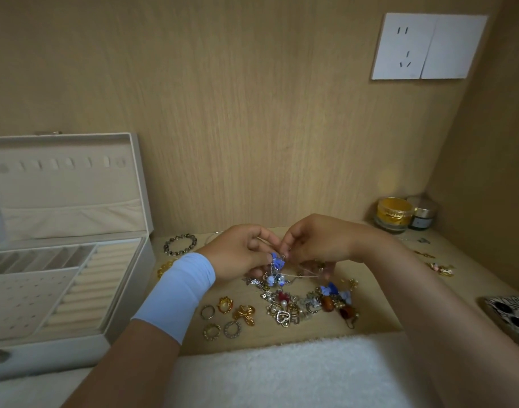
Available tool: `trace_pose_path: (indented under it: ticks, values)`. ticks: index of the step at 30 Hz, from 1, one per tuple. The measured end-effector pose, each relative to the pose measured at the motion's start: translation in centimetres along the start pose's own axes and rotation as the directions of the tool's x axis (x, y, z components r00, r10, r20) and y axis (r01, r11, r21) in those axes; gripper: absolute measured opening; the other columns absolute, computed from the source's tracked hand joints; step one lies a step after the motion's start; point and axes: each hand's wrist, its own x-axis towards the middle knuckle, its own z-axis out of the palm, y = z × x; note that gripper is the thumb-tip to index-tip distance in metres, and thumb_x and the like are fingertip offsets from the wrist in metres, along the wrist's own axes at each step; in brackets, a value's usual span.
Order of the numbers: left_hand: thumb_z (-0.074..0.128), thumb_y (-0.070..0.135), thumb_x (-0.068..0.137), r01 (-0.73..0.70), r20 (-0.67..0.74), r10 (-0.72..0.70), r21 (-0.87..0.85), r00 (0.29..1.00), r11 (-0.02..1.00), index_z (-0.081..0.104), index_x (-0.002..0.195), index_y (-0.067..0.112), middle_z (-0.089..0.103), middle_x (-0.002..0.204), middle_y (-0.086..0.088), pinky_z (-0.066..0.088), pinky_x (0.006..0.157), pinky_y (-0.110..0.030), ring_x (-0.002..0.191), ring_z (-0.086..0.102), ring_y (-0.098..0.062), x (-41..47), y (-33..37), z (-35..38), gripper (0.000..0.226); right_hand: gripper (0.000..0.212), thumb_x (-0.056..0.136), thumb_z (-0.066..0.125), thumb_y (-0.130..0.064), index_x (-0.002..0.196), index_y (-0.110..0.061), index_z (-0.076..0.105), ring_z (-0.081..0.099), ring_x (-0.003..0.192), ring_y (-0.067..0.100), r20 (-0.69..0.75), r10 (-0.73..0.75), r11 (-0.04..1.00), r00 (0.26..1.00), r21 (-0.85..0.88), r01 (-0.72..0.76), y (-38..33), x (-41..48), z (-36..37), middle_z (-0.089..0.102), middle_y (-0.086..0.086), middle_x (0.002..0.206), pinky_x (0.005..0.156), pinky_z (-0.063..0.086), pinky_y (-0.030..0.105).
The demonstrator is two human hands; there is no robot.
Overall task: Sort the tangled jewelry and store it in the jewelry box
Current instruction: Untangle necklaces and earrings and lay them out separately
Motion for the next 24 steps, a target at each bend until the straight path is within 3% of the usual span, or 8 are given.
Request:
trace_pose_path:
  ticks: [3, 5, 8, 10, 14, 18, 20, 24]
  values:
    - [0.065, 0.002, 0.091, -0.009, -0.038, 0.009, 0.005, 0.999, 1.0, 0.064, 0.104, 0.019, 0.075, 0.095, -0.01, 0.059, 0.087, -0.042, 0.086, 0.07, -0.031, 0.1, 0.2, -0.1, 0.021, 0.015, 0.088, 0.072, -0.014, 0.1, -0.02, 0.077, 0.062, 0.062, 0.01, -0.055, -0.047, 0.995, 0.997, -0.087, 0.042, 0.1, 0.2, 0.0, 0.072, 0.004, 0.076, 0.056, 0.056, 0.028]
    - [0.067, 0.002, 0.09, -0.012, -0.052, 0.011, -0.021, 0.999, 1.0, 0.064, 0.102, 0.018, 0.076, 0.092, -0.009, 0.059, 0.087, -0.041, 0.092, 0.072, -0.032, 0.0, 0.3, 0.0, 0.02, 0.014, 0.085, 0.076, -0.016, 0.097, -0.024, 0.078, 0.065, 0.067, 0.008, -0.063, -0.064, 0.993, 0.996, -0.106, 0.057, 0.1, 0.3, 0.0, 0.076, 0.001, 0.082, 0.066, 0.056, 0.027]
    - [0.067, 0.001, 0.089, 0.013, -0.063, -0.017, -0.065, 0.998, 0.998, 0.064, 0.1, 0.017, 0.074, 0.087, -0.004, 0.061, 0.076, -0.033, 0.077, 0.07, -0.022, 0.0, 0.6, 0.2, 0.019, 0.016, 0.082, 0.08, -0.019, 0.096, -0.028, 0.079, 0.069, 0.083, 0.002, -0.065, -0.07, 0.983, 0.995, -0.175, 0.058, -0.1, 0.3, 0.0, 0.076, -0.01, 0.087, 0.084, 0.055, 0.022]
    - [0.067, 0.001, 0.089, 0.03, -0.076, -0.035, -0.072, 0.997, 0.997, 0.064, 0.099, 0.017, 0.073, 0.086, -0.006, 0.06, 0.071, -0.03, 0.066, 0.066, -0.017, 0.0, 0.7, 0.3, 0.019, 0.017, 0.083, 0.079, -0.021, 0.099, -0.028, 0.079, 0.07, 0.088, 0.002, -0.067, -0.064, 0.984, 0.996, -0.173, 0.052, -0.3, 0.2, 0.0, 0.076, -0.012, 0.089, 0.088, 0.055, 0.023]
    - [0.07, 0.002, 0.088, 0.047, -0.112, -0.062, -0.128, 0.992, 0.991, 0.063, 0.098, 0.015, 0.072, 0.079, -0.005, 0.059, 0.078, -0.04, 0.06, 0.065, -0.018, 0.2, 0.6, 0.5, 0.018, 0.01, 0.087, 0.074, -0.032, 0.095, -0.026, 0.078, 0.067, 0.08, 0.001, -0.131, -0.064, 0.992, 0.989, -0.112, 0.049, -0.9, -0.5, -0.3, 0.075, -0.009, 0.088, 0.076, 0.053, 0.021]
    - [0.07, 0.003, 0.088, 0.063, -0.121, -0.096, -0.253, 0.988, 0.966, 0.063, 0.099, 0.013, 0.075, 0.081, -0.005, 0.058, 0.079, -0.04, 0.072, 0.067, -0.023, 0.5, 0.7, 0.8, 0.017, 0.028, 0.076, 0.08, -0.053, 0.076, -0.025, 0.077, 0.06, 0.07, 0.003, -0.181, -0.019, 0.988, 0.983, -0.156, -0.009, -1.2, -0.4, -0.3, 0.069, -0.005, 0.07, 0.065, 0.045, 0.021]
    - [0.071, 0.005, 0.088, 0.067, -0.134, -0.108, -0.276, 0.985, 0.959, 0.064, 0.099, 0.013, 0.075, 0.085, -0.006, 0.059, 0.077, -0.037, 0.072, 0.069, -0.023, 0.5, 0.9, 0.8, 0.016, 0.025, 0.075, 0.082, -0.051, 0.073, -0.027, 0.076, 0.059, 0.065, 0.0, -0.161, -0.007, 0.989, 0.987, -0.144, -0.016, -1.1, -0.3, 0.0, 0.065, -0.013, 0.062, 0.063, 0.043, 0.019]
    - [0.072, 0.005, 0.088, 0.06, -0.156, -0.105, -0.269, 0.982, 0.961, 0.065, 0.097, 0.012, 0.072, 0.08, -0.004, 0.06, 0.07, -0.03, 0.068, 0.069, -0.017, 0.4, 0.8, 0.8, 0.014, 0.016, 0.08, 0.082, -0.034, 0.079, -0.019, 0.077, 0.058, 0.052, -0.003, -0.136, -0.014, 1.0, 0.991, -0.03, 0.01, -0.9, -0.2, 0.2, 0.065, -0.011, 0.053, 0.056, 0.043, 0.013]
